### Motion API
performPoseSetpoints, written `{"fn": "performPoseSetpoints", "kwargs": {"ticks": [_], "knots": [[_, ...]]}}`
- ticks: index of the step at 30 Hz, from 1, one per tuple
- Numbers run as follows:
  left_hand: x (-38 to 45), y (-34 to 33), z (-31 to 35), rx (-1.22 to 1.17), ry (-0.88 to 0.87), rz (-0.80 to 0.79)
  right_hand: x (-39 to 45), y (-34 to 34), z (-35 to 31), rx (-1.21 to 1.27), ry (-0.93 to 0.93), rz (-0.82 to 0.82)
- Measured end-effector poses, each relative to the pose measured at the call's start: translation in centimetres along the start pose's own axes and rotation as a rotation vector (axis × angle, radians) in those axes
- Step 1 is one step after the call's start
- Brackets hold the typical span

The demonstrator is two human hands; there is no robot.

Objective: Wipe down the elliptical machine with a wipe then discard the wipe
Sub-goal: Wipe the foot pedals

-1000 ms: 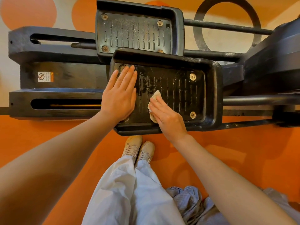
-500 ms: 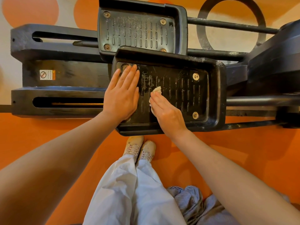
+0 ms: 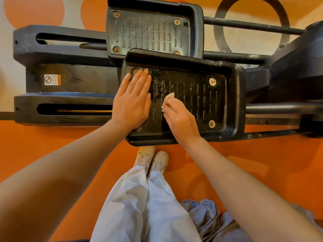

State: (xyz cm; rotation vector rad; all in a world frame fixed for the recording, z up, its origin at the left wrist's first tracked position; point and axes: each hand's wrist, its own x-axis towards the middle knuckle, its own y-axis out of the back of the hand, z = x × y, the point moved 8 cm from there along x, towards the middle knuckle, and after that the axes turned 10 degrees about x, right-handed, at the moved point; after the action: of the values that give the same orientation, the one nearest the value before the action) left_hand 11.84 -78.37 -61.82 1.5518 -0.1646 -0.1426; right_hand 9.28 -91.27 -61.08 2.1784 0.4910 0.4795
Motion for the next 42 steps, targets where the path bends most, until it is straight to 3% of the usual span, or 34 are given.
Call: {"fn": "performPoseSetpoints", "kwargs": {"ticks": [19, 26, 35, 42], "knots": [[0.0, -0.1, -0.2, -0.007, -0.002, 0.054, 0.0, 0.2, 0.5, 0.051, 0.047, -0.038], [0.0, -0.1, -0.1, -0.005, -0.003, 0.064, 2.9, 0.0, 1.6, 0.088, -0.096, 0.055], [-0.1, 0.1, -0.2, -0.018, -0.003, 0.098, -0.3, -0.9, -0.5, 0.033, 0.132, -0.100], [-0.1, 0.2, -0.1, -0.018, -0.013, 0.107, -0.1, -1.0, -0.5, 0.043, 0.028, -0.029]]}}
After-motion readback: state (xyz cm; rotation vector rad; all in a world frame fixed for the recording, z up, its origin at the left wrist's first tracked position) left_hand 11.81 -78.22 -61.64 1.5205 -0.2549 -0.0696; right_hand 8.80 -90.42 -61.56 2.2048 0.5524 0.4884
